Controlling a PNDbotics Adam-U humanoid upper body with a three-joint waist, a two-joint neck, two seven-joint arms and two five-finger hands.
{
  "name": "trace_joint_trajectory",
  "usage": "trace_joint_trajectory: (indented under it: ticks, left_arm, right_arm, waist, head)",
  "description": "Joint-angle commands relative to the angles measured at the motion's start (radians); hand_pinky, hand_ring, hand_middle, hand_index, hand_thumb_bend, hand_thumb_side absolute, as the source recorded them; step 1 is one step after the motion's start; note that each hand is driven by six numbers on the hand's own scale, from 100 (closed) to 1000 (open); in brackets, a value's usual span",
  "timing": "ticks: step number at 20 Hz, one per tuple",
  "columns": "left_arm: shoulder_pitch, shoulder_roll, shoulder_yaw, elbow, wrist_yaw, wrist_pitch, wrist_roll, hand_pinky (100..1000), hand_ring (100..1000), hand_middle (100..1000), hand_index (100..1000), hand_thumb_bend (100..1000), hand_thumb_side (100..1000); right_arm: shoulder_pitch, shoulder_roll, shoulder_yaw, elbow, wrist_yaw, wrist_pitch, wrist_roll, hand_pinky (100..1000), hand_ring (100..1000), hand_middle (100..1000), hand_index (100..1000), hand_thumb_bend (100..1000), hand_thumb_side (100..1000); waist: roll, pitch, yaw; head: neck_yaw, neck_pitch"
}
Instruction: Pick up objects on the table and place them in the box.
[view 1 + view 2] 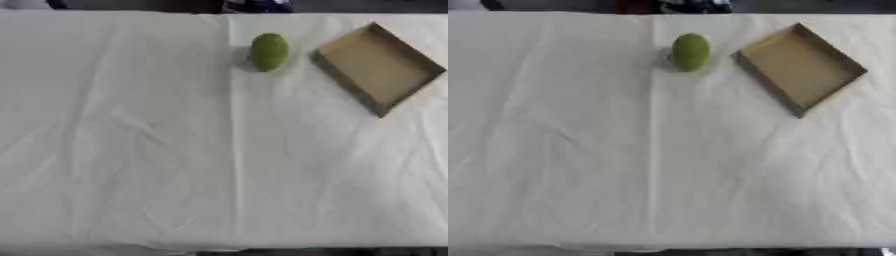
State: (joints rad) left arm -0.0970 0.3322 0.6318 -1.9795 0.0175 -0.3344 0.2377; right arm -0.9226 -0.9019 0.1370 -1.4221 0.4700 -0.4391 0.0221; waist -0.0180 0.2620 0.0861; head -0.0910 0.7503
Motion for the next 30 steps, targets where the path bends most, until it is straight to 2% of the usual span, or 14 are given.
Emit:
trace_joint_trajectory:
  ticks: [1, 7, 14, 16, 17, 18, 25, 30]
  left_arm:
    - [-0.002, 0.015, 0.008, -0.021, 0.004, -0.001, -0.006, 506, 593, 610, 716, 100, 256]
    - [-0.004, 0.006, 0.012, -0.020, 0.007, -0.003, -0.012, 502, 591, 610, 715, 100, 268]
    - [-0.007, -0.001, 0.018, -0.012, 0.012, -0.010, -0.019, 500, 590, 609, 714, 100, 276]
    - [-0.008, -0.002, 0.018, -0.009, 0.013, -0.012, -0.021, 500, 590, 609, 714, 100, 278]
    - [-0.008, -0.002, 0.018, -0.008, 0.014, -0.013, -0.022, 500, 590, 609, 713, 100, 278]
    - [-0.008, -0.002, 0.018, -0.007, 0.015, -0.015, -0.022, 500, 590, 609, 713, 100, 278]
    - [-0.007, -0.003, 0.017, -0.001, 0.020, -0.017, -0.028, 500, 590, 609, 713, 100, 280]
    - [-0.006, -0.005, 0.015, -0.002, 0.021, -0.012, -0.031, 501, 592, 610, 714, 100, 285]
  right_arm:
    - [-0.046, -0.005, 0.010, 0.041, 0.028, -0.018, 0.026, 737, 759, 776, 831, 348, 324]
    - [-0.109, 0.028, 0.034, 0.103, 0.057, -0.045, 0.056, 742, 766, 782, 837, 354, 349]
    - [-0.140, 0.047, 0.041, 0.129, 0.081, -0.061, 0.083, 747, 774, 790, 843, 353, 380]
    - [-0.153, 0.058, 0.046, 0.138, 0.087, -0.066, 0.093, 749, 778, 794, 849, 362, 390]
    - [-0.161, 0.065, 0.049, 0.145, 0.091, -0.069, 0.100, 751, 781, 794, 852, 397, 388]
    - [-0.170, 0.074, 0.053, 0.154, 0.098, -0.073, 0.109, 752, 783, 798, 854, 377, 397]
    - [-0.281, 0.184, 0.097, 0.296, 0.191, -0.138, 0.230, 772, 815, 824, 874, 415, 433]
    - [-0.352, 0.283, 0.104, 0.437, 0.258, -0.202, 0.322, 794, 828, 819, 883, 442, 400]
  waist:
    - [0.001, -0.009, 0.001]
    - [-0.001, 0.016, 0.005]
    - [-0.003, 0.039, 0.008]
    - [-0.003, 0.043, 0.008]
    - [-0.002, 0.043, 0.008]
    - [-0.002, 0.044, 0.008]
    - [0.000, 0.038, 0.006]
    - [0.000, 0.032, 0.009]
  head:
    - [-0.006, -0.025]
    - [-0.012, -0.050]
    - [-0.007, -0.075]
    - [-0.007, -0.075]
    - [-0.007, -0.074]
    - [-0.009, -0.073]
    - [-0.015, -0.059]
    - [-0.023, -0.057]
